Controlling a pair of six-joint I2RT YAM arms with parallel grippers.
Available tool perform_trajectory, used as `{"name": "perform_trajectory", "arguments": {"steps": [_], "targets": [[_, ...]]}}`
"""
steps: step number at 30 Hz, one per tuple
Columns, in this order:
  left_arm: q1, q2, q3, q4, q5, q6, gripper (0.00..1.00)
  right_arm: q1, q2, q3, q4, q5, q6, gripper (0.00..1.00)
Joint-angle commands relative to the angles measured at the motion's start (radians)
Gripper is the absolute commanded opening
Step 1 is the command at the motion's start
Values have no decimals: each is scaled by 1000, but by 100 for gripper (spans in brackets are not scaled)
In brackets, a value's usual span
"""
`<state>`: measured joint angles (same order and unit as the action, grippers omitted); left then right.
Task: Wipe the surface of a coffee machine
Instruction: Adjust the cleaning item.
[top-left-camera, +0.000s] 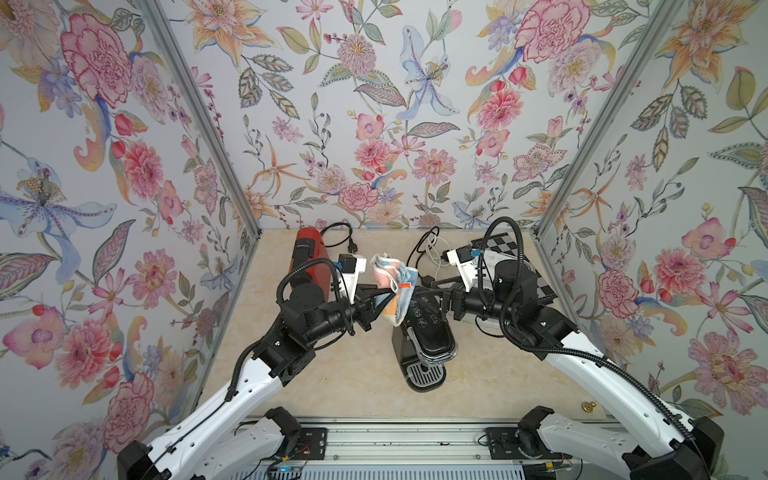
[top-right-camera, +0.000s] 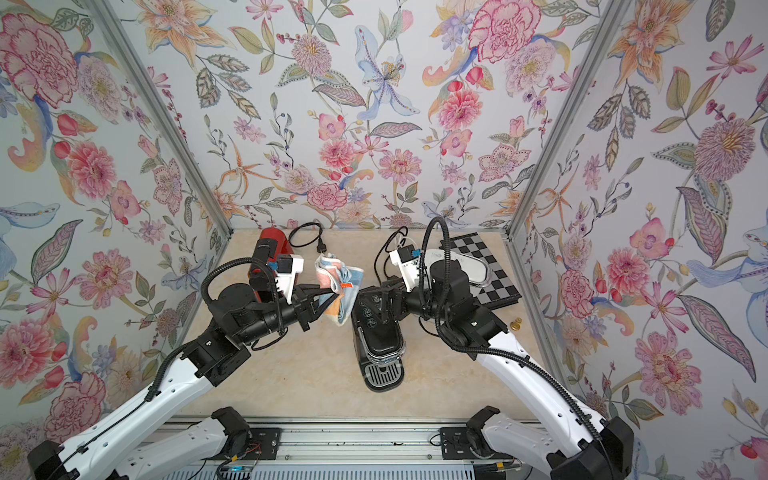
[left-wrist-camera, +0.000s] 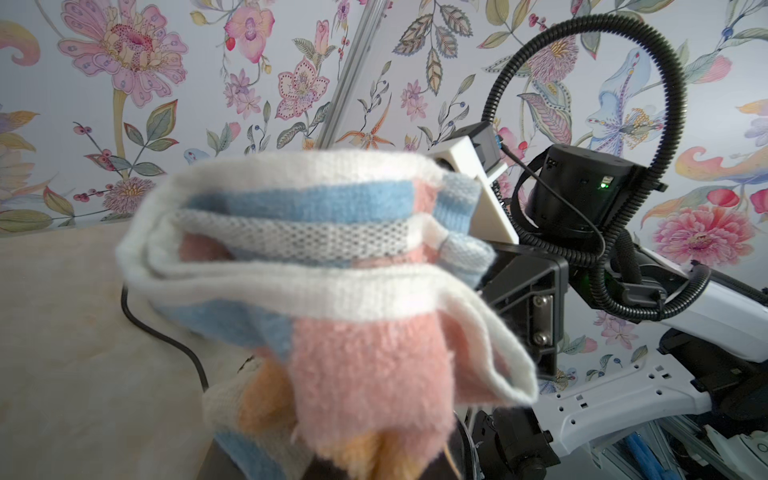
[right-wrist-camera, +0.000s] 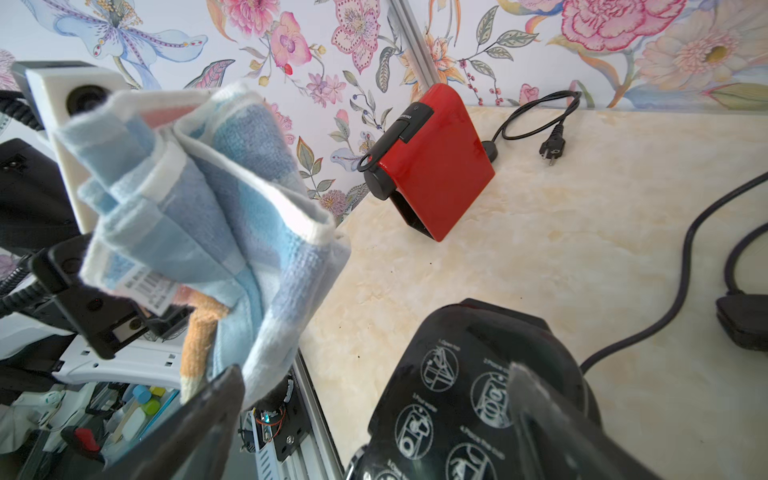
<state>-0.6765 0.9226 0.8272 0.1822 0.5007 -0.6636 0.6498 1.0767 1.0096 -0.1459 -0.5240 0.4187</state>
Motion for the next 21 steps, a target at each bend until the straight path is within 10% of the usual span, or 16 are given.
{"name": "perform_trajectory", "arguments": {"steps": [1,15,21], "targets": [[-11,-7,-31,156,65,-59,0,59,-15,27,-3,-2,2,100],[-31,0,-101,286,118,-146,0,156,-13,39,84,74,9,99],[-36,6,-122,303,118,-156,0,174,-6,61,101,69,12,81]]}}
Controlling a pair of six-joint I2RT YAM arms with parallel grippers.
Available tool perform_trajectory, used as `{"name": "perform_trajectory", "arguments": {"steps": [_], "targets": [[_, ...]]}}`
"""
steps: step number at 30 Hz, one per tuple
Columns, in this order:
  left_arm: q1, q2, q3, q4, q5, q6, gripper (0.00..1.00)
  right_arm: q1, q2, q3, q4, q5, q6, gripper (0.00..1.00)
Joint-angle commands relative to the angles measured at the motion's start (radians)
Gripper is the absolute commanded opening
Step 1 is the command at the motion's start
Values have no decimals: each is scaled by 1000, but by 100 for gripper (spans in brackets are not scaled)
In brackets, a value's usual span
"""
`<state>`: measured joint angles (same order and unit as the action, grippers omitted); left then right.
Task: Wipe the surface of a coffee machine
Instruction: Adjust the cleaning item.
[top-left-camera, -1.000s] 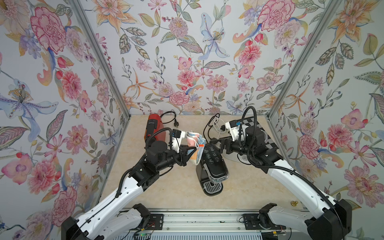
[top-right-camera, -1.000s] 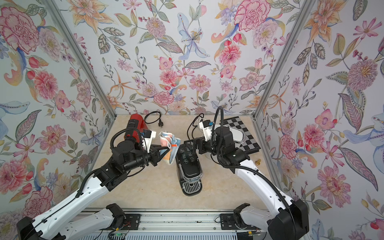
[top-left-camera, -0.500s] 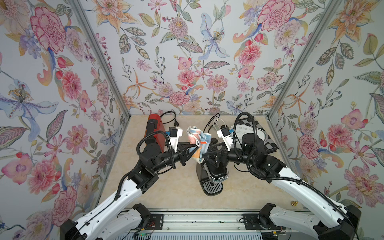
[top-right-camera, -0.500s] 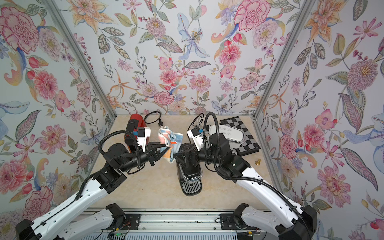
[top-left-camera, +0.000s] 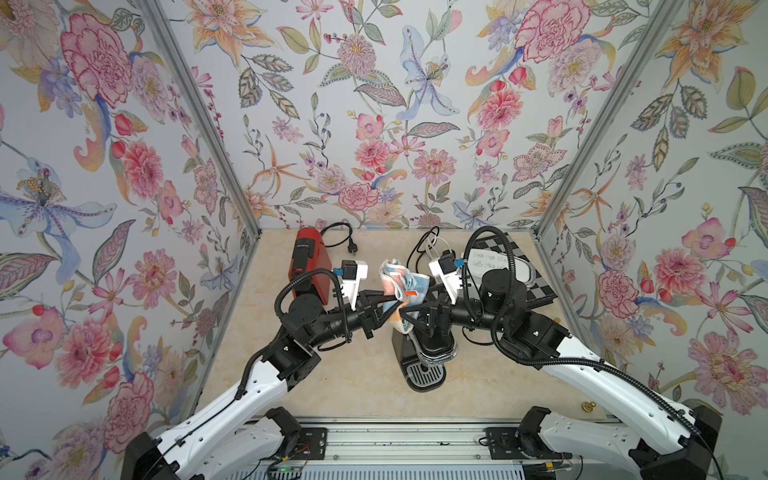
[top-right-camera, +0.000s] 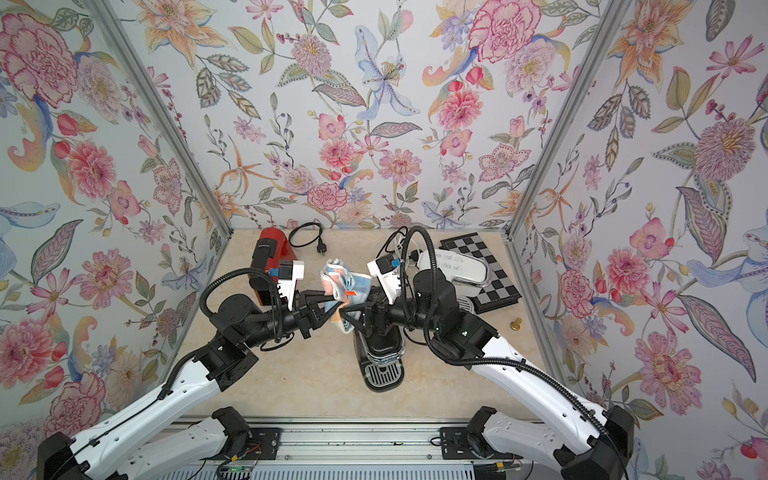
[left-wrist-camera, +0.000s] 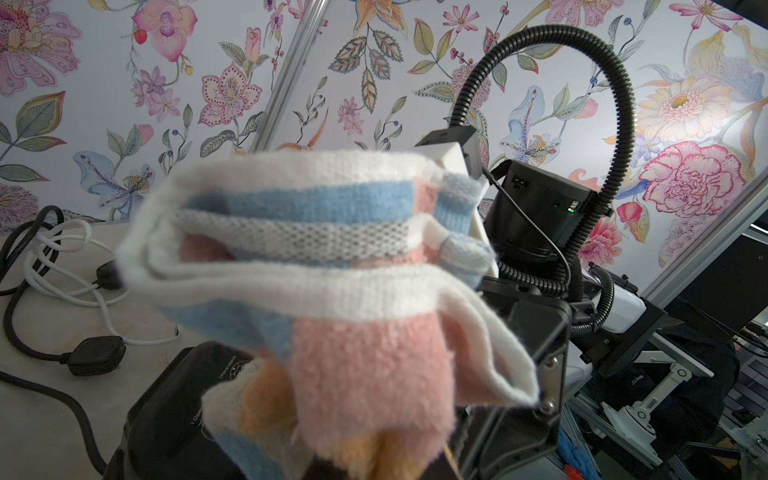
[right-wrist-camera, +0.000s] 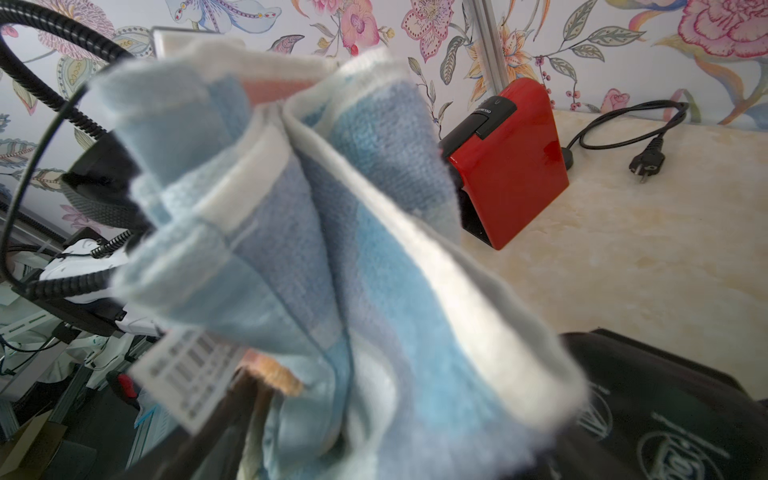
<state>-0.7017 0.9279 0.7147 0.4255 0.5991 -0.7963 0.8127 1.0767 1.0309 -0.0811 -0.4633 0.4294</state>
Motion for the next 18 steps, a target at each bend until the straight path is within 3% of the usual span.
{"name": "perform_trajectory", "arguments": {"steps": [1,11,16,18], "targets": [[-11,1,-11,60,18,-23,0,14,-4,42,38,7,5,75],[-11,5,-18,131,42,-60,0,34,26,44,43,-6,17,29],[-12,5,-39,183,52,-94,0,36,18,46,44,2,18,0],[-11,3,-44,195,54,-98,0,35,13,44,44,2,18,0]]}}
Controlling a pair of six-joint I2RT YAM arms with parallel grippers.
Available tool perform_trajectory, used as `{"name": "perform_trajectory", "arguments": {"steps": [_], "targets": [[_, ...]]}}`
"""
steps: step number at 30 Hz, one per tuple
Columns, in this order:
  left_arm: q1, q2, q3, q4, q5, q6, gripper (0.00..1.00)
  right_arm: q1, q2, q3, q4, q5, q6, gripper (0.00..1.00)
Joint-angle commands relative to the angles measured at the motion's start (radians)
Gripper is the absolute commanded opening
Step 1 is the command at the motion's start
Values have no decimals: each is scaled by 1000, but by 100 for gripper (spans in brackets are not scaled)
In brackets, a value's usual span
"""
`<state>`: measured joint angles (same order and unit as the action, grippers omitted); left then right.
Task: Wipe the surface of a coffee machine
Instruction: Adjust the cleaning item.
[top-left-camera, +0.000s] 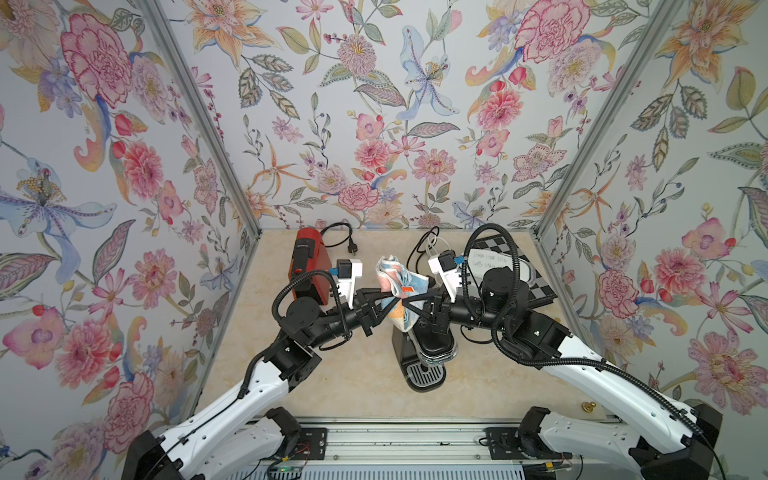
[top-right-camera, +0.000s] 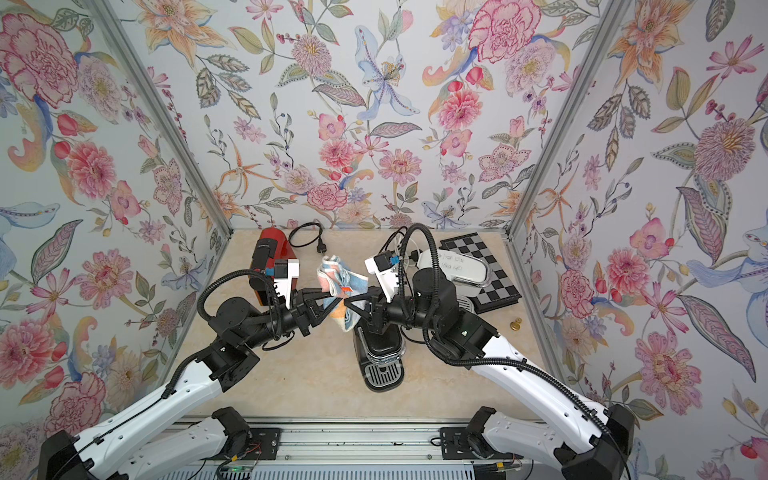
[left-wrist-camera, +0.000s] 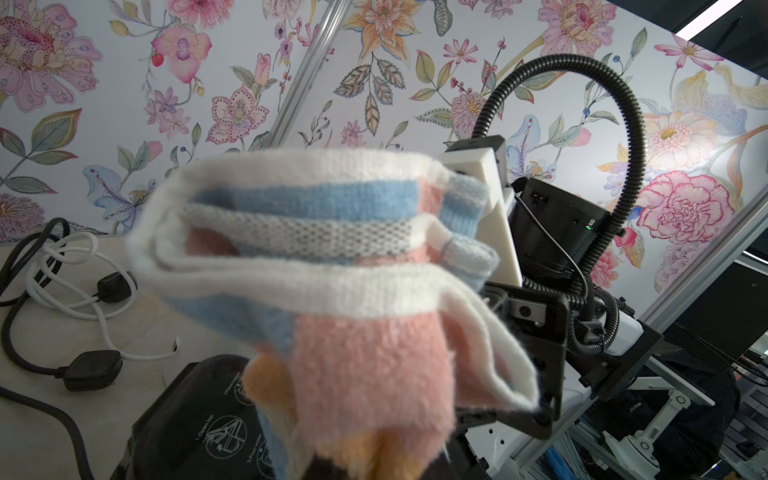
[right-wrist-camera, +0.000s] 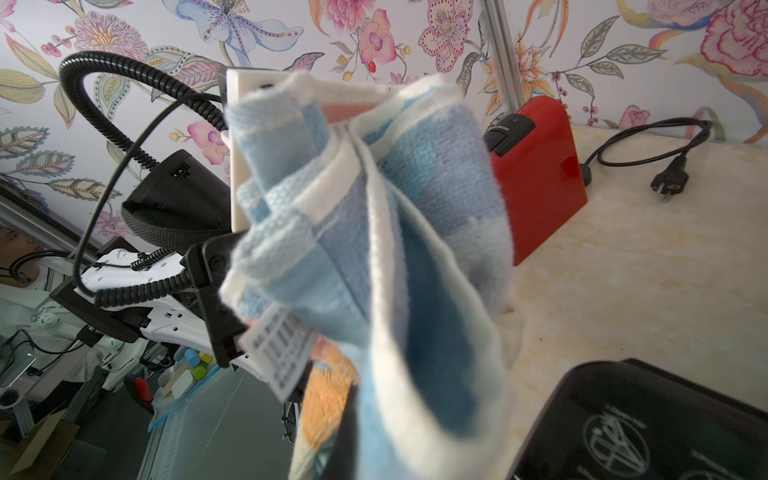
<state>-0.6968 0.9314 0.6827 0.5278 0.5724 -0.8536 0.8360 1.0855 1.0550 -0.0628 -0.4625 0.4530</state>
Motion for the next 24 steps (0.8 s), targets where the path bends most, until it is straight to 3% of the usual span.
{"name": "perform_trajectory", "arguments": {"steps": [1,4,5,8,9,15,21,24], "targets": [[-16,-2,-14,98,81,-46,0,11,1,19,23,1,-5,0],[-16,-3,-18,122,94,-57,2,-1,2,25,-17,10,-3,0],[-16,-4,-22,130,96,-60,16,-7,4,31,-35,10,-4,0],[-16,-14,-38,168,110,-77,86,-28,3,55,-125,32,-15,0],[-15,-21,-40,166,109,-74,98,-38,0,67,-171,48,-24,0],[9,-68,-31,64,105,-8,99,-105,-46,135,-437,93,-60,0],[76,-89,-53,23,119,16,99,-74,-58,257,-733,176,-96,0],[102,-78,-73,46,137,11,99,-63,-81,280,-781,184,-88,0]]}}
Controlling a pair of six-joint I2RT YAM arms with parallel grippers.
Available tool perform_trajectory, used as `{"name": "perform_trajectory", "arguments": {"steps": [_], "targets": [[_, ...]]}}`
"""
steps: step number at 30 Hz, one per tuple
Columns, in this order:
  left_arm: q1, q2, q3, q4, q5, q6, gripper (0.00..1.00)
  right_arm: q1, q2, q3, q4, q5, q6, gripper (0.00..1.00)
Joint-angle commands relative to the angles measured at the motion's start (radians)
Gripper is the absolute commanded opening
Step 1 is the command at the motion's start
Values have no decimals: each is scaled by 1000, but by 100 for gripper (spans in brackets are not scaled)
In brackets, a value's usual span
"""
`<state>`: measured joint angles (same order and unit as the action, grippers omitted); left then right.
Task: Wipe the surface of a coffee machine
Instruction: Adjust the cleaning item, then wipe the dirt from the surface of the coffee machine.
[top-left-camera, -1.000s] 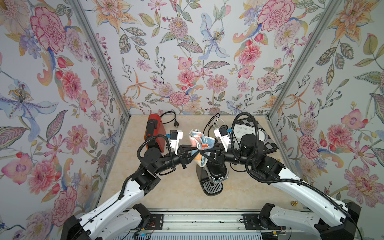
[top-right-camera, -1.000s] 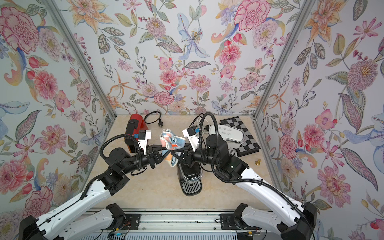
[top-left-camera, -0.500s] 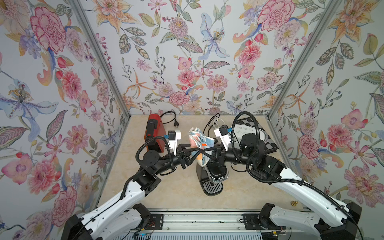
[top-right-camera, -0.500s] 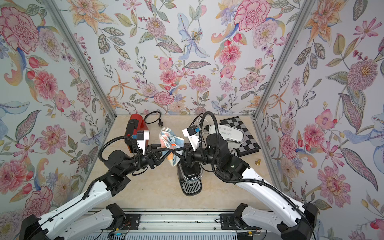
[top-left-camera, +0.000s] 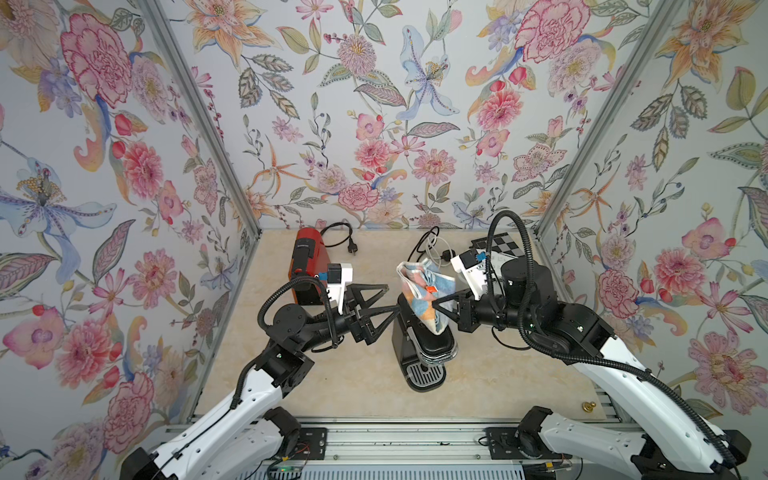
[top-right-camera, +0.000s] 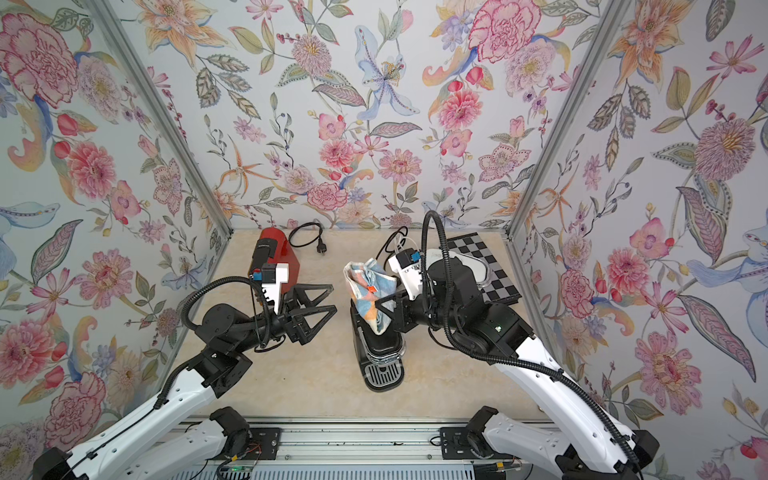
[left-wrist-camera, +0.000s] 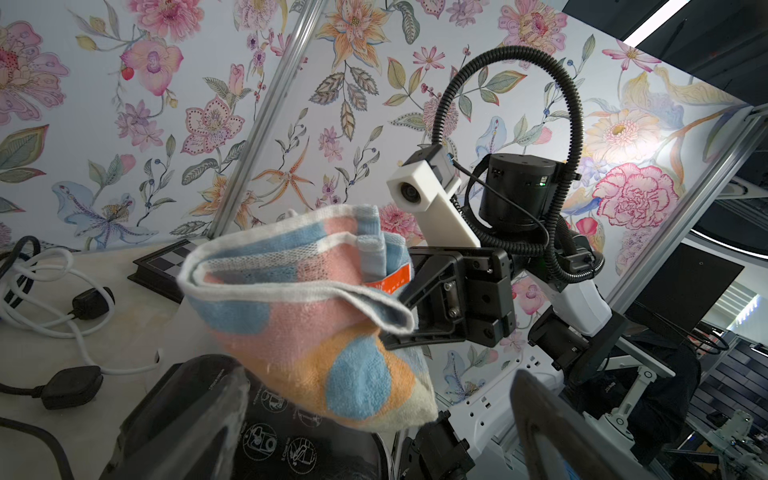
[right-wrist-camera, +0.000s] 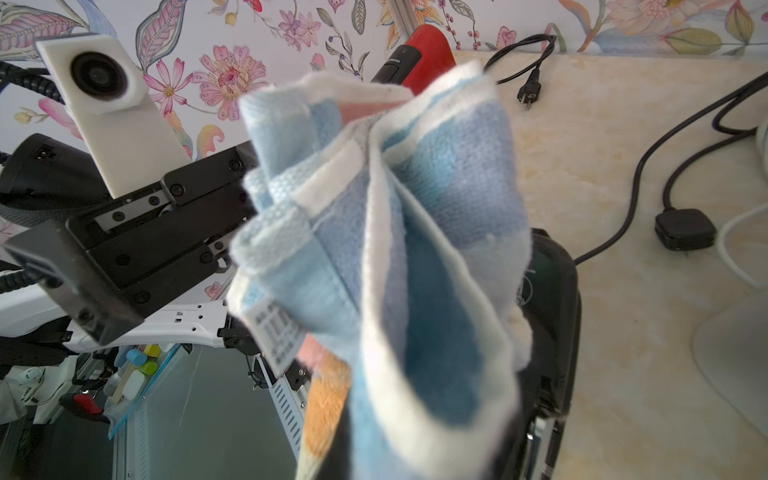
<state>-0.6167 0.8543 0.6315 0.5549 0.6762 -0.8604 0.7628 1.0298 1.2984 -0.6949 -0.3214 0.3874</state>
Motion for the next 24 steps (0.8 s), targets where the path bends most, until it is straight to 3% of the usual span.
{"name": "perform_trajectory", "arguments": {"steps": [1,3,7,10,18,24], "targets": [[29,7,-30,36,40,10,99,13,-27,49,-165,49,-21,0],[36,22,-43,79,56,-10,99,26,-14,95,-225,95,-40,0],[50,29,-53,90,71,-12,99,125,53,188,-404,302,-96,0],[70,25,-62,83,77,-14,99,199,118,208,-489,371,-96,0],[132,5,-100,94,62,-42,99,252,207,170,-515,407,-105,0],[149,38,-97,109,57,-45,99,175,277,186,-448,421,-183,0]]}}
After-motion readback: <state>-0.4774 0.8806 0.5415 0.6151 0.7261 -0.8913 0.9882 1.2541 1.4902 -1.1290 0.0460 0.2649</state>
